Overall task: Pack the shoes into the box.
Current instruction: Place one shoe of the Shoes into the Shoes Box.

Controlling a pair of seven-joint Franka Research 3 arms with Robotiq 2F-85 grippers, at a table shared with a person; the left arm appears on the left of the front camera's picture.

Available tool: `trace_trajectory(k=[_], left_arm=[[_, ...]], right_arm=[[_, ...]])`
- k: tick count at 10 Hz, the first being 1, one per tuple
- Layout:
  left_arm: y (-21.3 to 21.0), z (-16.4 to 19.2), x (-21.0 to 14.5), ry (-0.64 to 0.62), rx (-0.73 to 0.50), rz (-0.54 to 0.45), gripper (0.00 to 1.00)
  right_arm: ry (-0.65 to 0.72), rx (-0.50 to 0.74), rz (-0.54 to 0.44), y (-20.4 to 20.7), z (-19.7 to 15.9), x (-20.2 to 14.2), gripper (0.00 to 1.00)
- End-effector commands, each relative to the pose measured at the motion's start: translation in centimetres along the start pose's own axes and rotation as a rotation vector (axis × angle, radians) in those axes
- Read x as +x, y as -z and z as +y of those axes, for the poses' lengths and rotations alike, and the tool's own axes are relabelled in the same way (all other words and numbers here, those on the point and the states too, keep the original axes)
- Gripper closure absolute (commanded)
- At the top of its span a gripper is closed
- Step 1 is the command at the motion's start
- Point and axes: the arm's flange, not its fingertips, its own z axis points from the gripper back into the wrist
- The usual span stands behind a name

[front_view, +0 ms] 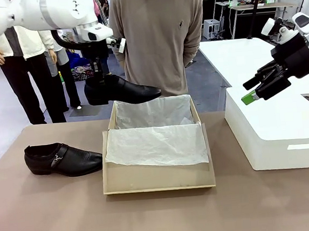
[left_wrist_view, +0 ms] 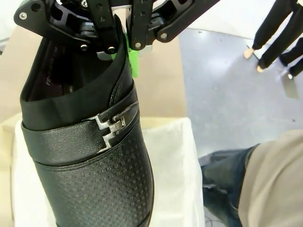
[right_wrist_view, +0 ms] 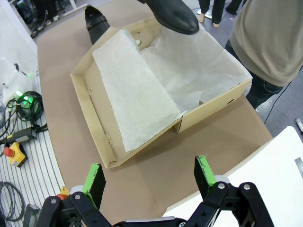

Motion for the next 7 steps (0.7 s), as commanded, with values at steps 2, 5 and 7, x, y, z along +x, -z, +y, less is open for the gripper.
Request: trace_trajectory(k=[2,5,7], left_arm=[[0.4,-0.1,2.3,-0.093,0.068,-0.003,1.00],[1.1,-0.6,2.7,-0.026,0.025,-0.017,1.00],[1.3,-0.2,3.1,-0.079,0.045,-0.020,1.00]], right_arm=[[-0.023,0.011,-0.037,0.3,-0.3,0.1,0.00],[-0.023,0.011,-0.037,0.3,-0.3,0.1,0.00],[-0.023,0.011,-0.037,0.3,-0.3,0.1,0.00]])
